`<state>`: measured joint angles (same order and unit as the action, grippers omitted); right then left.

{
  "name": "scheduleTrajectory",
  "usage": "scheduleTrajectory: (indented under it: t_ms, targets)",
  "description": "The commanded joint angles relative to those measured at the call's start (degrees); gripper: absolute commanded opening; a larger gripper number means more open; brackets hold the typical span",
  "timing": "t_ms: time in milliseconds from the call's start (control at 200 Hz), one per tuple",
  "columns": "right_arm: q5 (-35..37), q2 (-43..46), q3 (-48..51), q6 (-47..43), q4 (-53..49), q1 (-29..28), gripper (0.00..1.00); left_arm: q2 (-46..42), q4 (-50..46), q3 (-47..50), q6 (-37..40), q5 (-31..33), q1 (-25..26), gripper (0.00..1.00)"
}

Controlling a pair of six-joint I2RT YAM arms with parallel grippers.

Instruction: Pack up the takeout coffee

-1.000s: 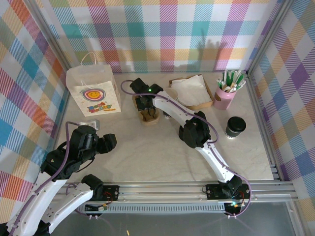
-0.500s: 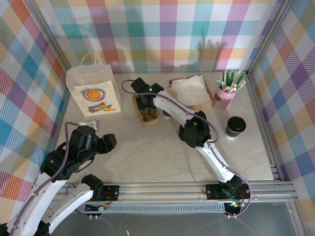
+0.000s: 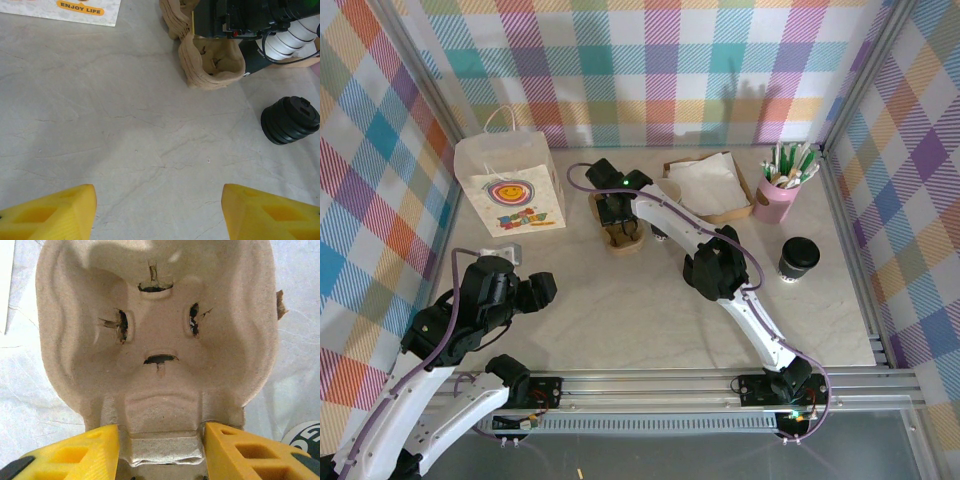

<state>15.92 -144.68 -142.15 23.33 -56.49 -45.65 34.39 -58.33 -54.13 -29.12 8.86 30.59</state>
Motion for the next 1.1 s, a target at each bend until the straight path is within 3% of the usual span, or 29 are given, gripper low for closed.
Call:
scheduleTrajectory:
  t_ms: [0, 475, 1100]
  targets:
    - [0.60, -2.60, -0.21, 0.83, -0.12, 0.46, 0.47, -0.56, -0.17, 0.16, -0.13, -0.06, -0.44, 0.67]
    - [2.51, -3.38, -3.11, -1.01, -0.25, 0.91, 0.37, -0.55, -0.32, -0.01, -0.06, 0.34, -0.45, 0.67]
    - [7.09, -1.40, -5.16, -5.06, 12.79, 1.99, 0.34, -0.49, -0.40, 0.16, -0.14, 1.00, -0.49, 0.67]
